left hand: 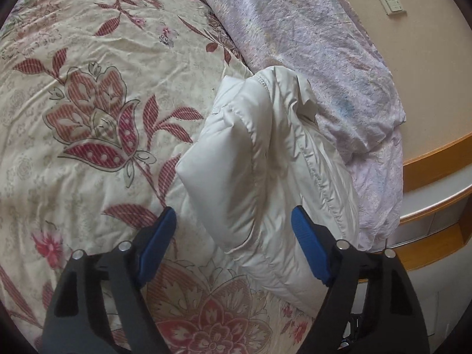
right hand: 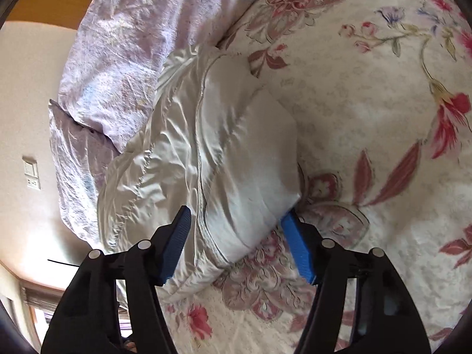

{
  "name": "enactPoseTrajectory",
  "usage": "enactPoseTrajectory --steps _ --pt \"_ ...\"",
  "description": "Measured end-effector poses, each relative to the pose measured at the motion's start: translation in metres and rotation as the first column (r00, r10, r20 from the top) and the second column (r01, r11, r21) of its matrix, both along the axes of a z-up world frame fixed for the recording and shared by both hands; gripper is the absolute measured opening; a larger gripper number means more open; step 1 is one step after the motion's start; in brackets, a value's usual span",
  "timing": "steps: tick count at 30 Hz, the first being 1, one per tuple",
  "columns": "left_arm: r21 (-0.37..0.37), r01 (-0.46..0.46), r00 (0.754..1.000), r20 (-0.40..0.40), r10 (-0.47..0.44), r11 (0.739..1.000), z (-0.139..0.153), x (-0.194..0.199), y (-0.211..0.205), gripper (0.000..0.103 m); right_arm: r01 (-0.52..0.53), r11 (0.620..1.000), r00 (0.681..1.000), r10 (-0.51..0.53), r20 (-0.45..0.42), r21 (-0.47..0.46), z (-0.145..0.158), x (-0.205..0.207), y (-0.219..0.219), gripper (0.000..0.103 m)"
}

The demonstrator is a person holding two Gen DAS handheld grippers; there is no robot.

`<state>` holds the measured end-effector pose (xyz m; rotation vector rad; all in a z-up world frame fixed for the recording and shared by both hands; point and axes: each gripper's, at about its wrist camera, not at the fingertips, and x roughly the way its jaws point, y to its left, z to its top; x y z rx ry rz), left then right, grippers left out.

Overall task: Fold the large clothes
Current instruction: 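Grasp the folded jacket edge with the left gripper while the right gripper grasps it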

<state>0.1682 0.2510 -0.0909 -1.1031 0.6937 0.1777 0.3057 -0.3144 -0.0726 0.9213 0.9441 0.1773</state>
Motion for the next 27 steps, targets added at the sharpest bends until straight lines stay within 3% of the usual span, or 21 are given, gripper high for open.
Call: enactPoseTrajectory --steps 4,7,11,14,20,23,27 --pt "0.01 -0.024 1.0 0.01 0.023 1.0 -0.002 0.013 -0.008 0.068 0.031 0.999 0.999 -0.032 0.043 0.032 -0.006 0.003 0.0 0.064" --pt "-0.021 -0.055 0.998 0.029 0.055 0.998 -0.004 0.018 -0.009 0.063 0.047 0.998 0.997 -0.05 0.056 0.051 -0.012 0.002 -0.003 0.055" --pt "-0.148 -0.094 0.991 0.081 0.107 0.984 -0.014 0.015 0.003 0.033 0.037 0.994 0.994 -0.047 0.099 0.099 -0.012 -0.002 -0.007 0.036" --pt "-0.133 -0.069 0.99 0.115 0.085 0.989 -0.003 0.012 0.005 0.023 0.017 0.997 0.989 -0.028 0.148 0.077 0.002 -0.008 -0.004 0.028" --pt "-0.068 -0.061 0.98 0.187 0.073 0.996 0.037 -0.012 0.015 0.02 -0.088 0.996 0.957 0.077 0.28 0.027 0.039 -0.036 0.01 0.024" --pt "-0.045 -0.058 0.977 0.204 0.066 0.997 0.049 -0.038 0.023 0.021 -0.137 0.99 0.946 0.127 0.299 0.013 0.043 -0.054 0.017 0.024" --pt "-0.052 -0.07 0.98 0.185 0.078 0.996 0.044 -0.076 0.035 0.021 -0.2 0.98 0.936 0.195 0.292 -0.012 0.036 -0.078 0.028 0.024"
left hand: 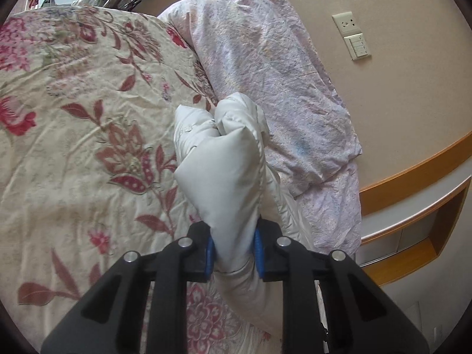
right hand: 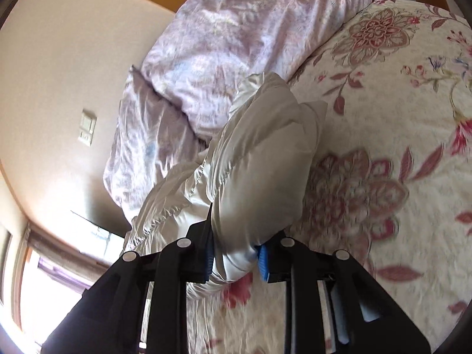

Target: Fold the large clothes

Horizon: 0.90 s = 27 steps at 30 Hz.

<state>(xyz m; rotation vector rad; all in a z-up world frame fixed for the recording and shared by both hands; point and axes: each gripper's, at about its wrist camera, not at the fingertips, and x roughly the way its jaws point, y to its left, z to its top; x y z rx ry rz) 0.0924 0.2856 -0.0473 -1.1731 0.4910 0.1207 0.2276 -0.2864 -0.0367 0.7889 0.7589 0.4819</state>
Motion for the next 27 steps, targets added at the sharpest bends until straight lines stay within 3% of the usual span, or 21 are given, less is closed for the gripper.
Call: enactPoseTrajectory --steps 10,12,15,17,20,22,27 --pt "-0.024 -0.029 0.999 -0.038 0.028 0.999 -0.021 -0.058 0.014 0.023 -0.08 0.994 0.996 0.077 -0.033 -0.077 -0.022 -0.043 0.013 0.024" --pt "-0.007 -0.033 0.998 -0.06 0.033 0.999 -0.024 -0.06 0.013 0.028 -0.082 0.985 0.996 0.076 -0.045 -0.154 -0.022 -0.048 0.015 0.03" --pt "0.02 -0.036 0.995 -0.089 0.038 0.999 -0.03 -0.06 0.012 0.038 -0.044 0.963 0.998 0.03 -0.054 -0.265 -0.018 -0.056 0.015 0.052" --pt "0.049 -0.043 0.994 -0.101 0.048 0.998 -0.031 -0.061 0.012 0.057 0.075 0.924 0.997 -0.079 0.005 -0.375 -0.006 -0.068 0.009 0.072" --pt "0.071 -0.049 0.994 -0.098 0.056 0.996 -0.032 -0.063 0.013 0.071 0.267 0.825 0.963 -0.212 0.164 -0.499 0.019 -0.082 0.008 0.072" --pt "0.062 -0.044 0.995 -0.084 0.049 0.997 -0.034 -0.062 0.013 0.073 0.26 0.799 0.961 -0.157 0.229 -0.542 0.033 -0.079 0.026 0.072" --pt "0.053 -0.069 0.996 -0.046 0.071 0.996 -0.038 -0.061 0.009 0.075 0.041 0.8 0.957 0.14 0.254 -0.598 0.048 -0.053 0.114 0.058"
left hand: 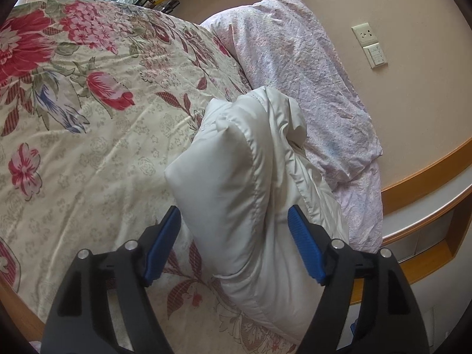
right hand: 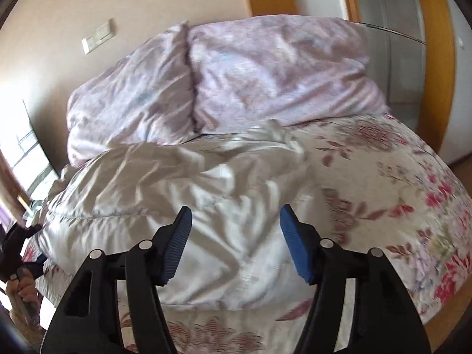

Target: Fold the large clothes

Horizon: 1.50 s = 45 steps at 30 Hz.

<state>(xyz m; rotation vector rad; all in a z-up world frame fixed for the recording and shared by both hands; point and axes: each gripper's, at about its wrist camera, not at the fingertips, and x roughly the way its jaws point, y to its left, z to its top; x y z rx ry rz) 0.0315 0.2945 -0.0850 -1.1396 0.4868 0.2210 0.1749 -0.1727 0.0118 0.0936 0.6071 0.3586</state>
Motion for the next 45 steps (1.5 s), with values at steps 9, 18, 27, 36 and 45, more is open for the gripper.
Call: enactPoseTrajectory --steps 9,18,27,36,45 --pt "0.05 -0.011 1.0 -0.004 0.011 0.999 0.003 0.016 -0.01 0.077 -0.17 0.981 0.985 0.17 -0.006 -0.093 -0.002 0.031 0.106 0.034" --pt "0.041 -0.012 1.0 0.007 0.011 0.999 0.003 0.018 -0.008 0.077 -0.194 0.979 0.981 0.195 -0.004 -0.068 -0.008 0.034 0.123 0.033" --pt "0.025 -0.012 0.999 0.031 0.011 1.0 0.003 0.024 -0.008 0.077 -0.194 0.978 0.976 0.184 -0.12 -0.076 -0.042 0.059 0.133 0.034" --pt "0.023 -0.001 1.0 0.026 0.0 1.0 0.005 0.046 -0.014 0.085 -0.142 0.984 0.986 0.131 -0.107 -0.106 -0.044 0.058 0.127 0.034" --pt "-0.186 0.007 0.988 0.15 0.022 0.983 -0.007 0.043 0.005 0.053 -0.16 0.979 0.981 0.143 -0.134 -0.123 -0.055 0.062 0.13 0.035"
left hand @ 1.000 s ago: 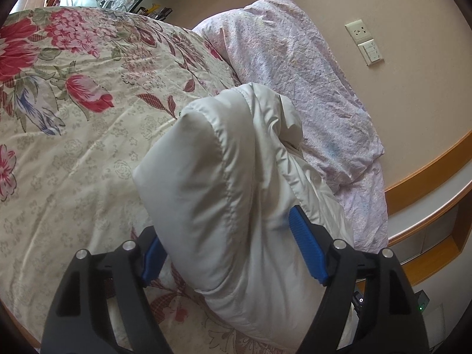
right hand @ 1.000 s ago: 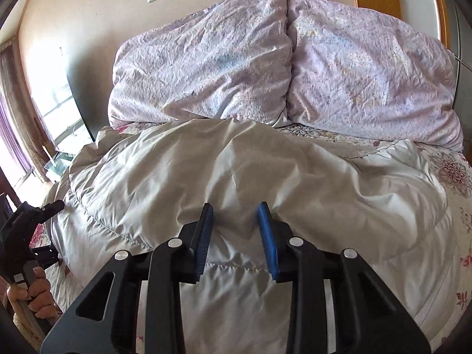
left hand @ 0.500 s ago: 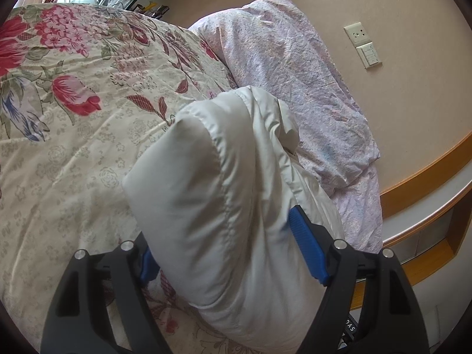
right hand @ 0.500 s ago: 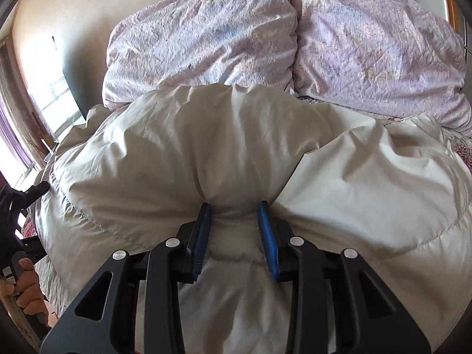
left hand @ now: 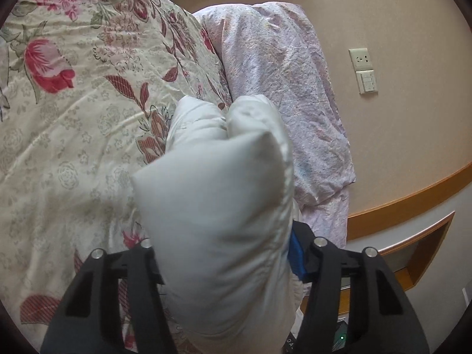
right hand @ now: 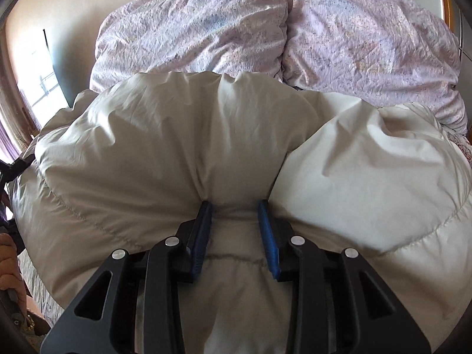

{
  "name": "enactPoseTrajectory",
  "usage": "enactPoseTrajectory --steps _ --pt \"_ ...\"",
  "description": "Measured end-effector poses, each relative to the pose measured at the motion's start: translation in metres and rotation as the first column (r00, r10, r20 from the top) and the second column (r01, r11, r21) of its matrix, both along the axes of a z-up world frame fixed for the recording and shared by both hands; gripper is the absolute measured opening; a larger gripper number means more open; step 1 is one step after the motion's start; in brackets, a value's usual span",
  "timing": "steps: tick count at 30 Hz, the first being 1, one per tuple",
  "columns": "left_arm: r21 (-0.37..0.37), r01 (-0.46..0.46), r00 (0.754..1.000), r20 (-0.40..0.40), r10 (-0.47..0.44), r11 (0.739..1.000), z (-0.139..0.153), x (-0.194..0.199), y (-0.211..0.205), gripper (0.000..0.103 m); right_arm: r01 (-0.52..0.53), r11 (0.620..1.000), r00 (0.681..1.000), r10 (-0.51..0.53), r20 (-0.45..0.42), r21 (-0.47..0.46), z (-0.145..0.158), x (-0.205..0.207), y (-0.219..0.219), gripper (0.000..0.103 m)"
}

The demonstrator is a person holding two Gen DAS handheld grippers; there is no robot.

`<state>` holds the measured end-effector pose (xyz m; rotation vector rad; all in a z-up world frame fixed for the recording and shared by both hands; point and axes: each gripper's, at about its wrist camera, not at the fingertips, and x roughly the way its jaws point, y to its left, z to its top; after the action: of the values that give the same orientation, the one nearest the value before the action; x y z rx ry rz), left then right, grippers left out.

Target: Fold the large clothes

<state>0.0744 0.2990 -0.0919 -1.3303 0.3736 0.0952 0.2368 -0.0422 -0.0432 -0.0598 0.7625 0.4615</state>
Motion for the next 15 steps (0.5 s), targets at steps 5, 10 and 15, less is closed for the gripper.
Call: enactPoseTrajectory --steps 5,10,15 --pt "0.176 0.063 0.998 -0.005 -0.064 0.982 0.042 0.011 -0.011 0.038 -0.005 1.0 1.0 0.005 0.008 -0.024 -0.002 0.0 0.002 0.035" --pt "0.453 0.13 0.989 -0.002 -0.145 0.882 0.105 0.02 -0.05 0.036 0.005 0.999 1.0 -0.005 0.011 -0.044 -0.002 0.0 0.004 0.035" --pt "0.653 0.176 0.969 0.015 -0.245 0.737 0.156 0.026 -0.1 0.036 0.024 0.999 1.0 -0.024 -0.001 -0.043 -0.002 0.001 0.003 0.035"
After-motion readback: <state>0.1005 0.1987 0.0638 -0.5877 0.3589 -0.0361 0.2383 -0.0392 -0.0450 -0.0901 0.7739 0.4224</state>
